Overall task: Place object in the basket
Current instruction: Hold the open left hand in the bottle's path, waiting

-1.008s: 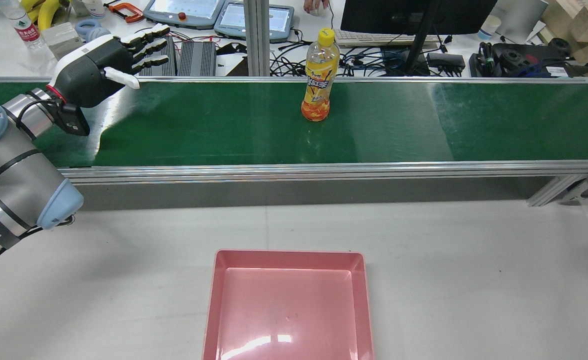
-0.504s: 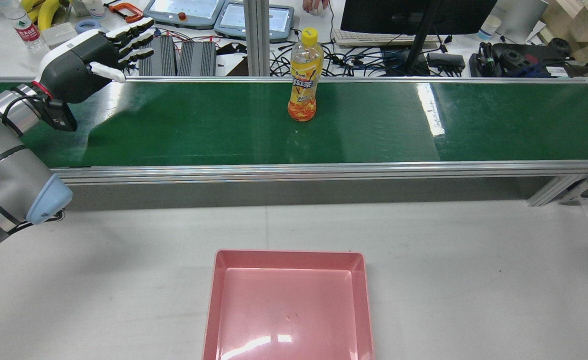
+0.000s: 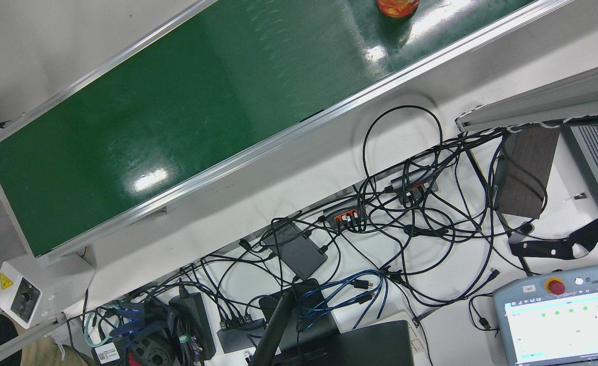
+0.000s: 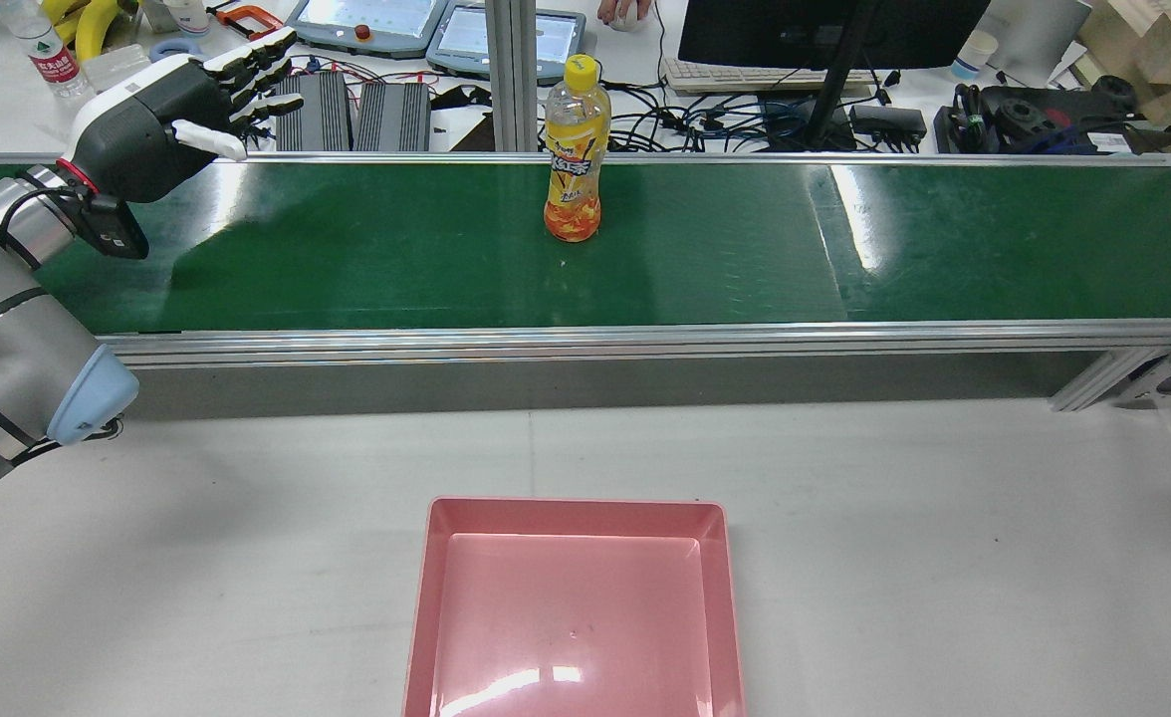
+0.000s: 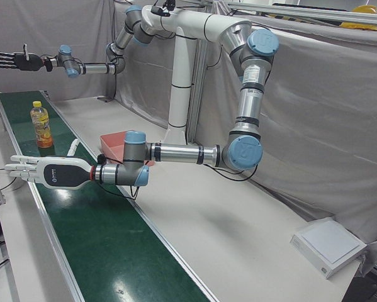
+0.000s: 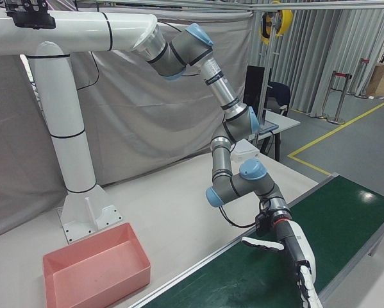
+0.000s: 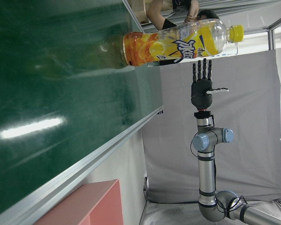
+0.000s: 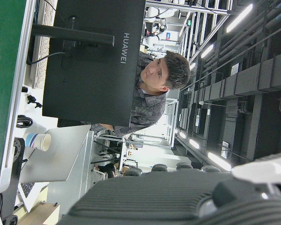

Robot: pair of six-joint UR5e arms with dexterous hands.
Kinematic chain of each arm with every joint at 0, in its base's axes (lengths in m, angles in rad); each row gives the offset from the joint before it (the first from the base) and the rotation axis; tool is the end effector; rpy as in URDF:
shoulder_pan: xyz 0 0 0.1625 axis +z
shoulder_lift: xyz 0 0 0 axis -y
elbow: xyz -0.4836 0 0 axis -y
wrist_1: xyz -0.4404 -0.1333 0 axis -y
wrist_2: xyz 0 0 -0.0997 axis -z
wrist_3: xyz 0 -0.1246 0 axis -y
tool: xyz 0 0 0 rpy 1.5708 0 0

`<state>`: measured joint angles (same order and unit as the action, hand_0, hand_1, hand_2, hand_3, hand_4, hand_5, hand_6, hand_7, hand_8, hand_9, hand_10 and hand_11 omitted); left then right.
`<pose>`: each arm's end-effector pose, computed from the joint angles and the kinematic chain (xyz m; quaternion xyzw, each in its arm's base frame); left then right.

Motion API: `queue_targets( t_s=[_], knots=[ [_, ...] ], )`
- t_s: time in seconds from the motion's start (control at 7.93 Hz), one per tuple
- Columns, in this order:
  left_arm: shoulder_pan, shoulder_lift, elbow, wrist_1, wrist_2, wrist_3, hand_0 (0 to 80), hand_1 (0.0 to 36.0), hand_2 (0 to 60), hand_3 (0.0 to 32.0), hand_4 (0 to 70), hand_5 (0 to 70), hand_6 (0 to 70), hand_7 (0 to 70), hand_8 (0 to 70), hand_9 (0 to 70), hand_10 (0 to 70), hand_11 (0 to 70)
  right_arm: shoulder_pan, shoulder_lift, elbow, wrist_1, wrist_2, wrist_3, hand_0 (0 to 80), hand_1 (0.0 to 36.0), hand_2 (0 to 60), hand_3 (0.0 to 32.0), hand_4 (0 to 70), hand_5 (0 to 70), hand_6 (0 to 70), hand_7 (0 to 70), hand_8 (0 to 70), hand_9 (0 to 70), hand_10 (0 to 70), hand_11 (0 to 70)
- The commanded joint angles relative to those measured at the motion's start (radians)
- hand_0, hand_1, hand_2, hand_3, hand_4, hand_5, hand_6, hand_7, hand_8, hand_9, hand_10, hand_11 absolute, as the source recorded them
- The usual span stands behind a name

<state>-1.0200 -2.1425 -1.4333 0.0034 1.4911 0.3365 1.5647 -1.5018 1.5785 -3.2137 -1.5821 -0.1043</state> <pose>0.3049 -0.7700 0.4226 -0.0686 0.8387 -0.5014 0.2012 0.1282 -0.5983 0.7103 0.0308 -0.7081 0.7042 0.0429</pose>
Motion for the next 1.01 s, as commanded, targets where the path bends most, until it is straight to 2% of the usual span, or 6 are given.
queue_targets(
  t_s=[0.0, 0.25, 0.76, 0.88],
  knots=[
    [0.001, -0.002, -0.001, -0.017, 0.000, 0.001, 50.6, 9.0, 0.0, 0.0, 9.7, 2.2, 0.0, 0.0, 2.4, 5.6, 8.6, 14.0, 0.001, 0.000, 0.000, 0.000, 0.001, 0.000, 0.0, 0.0, 0.0, 0.0, 0.0, 0.0, 0.0, 0.0, 0.0, 0.0, 0.0, 0.0],
    [0.003, -0.002, -0.001, -0.017, 0.002, 0.001, 52.3, 11.5, 0.0, 0.0, 8.9, 1.9, 0.0, 0.0, 3.3, 6.8, 8.6, 14.3, 0.000, 0.000, 0.000, 0.000, 0.001, 0.000, 0.0, 0.0, 0.0, 0.0, 0.0, 0.0, 0.0, 0.0, 0.0, 0.0, 0.0, 0.0],
    [0.009, -0.025, 0.001, -0.014, 0.002, 0.016, 50.5, 9.3, 0.0, 0.0, 10.7, 3.3, 0.0, 0.0, 3.7, 7.5, 8.0, 13.0, 0.001, 0.000, 0.000, 0.000, 0.001, 0.000, 0.0, 0.0, 0.0, 0.0, 0.0, 0.0, 0.0, 0.0, 0.0, 0.0, 0.0, 0.0],
    [0.009, -0.027, 0.002, -0.011, 0.002, 0.044, 50.5, 8.6, 0.0, 0.0, 11.4, 3.4, 0.0, 0.0, 3.5, 7.2, 8.0, 13.0, 0.001, 0.000, 0.000, -0.002, -0.001, 0.000, 0.0, 0.0, 0.0, 0.0, 0.0, 0.0, 0.0, 0.0, 0.0, 0.0, 0.0, 0.0]
  ],
)
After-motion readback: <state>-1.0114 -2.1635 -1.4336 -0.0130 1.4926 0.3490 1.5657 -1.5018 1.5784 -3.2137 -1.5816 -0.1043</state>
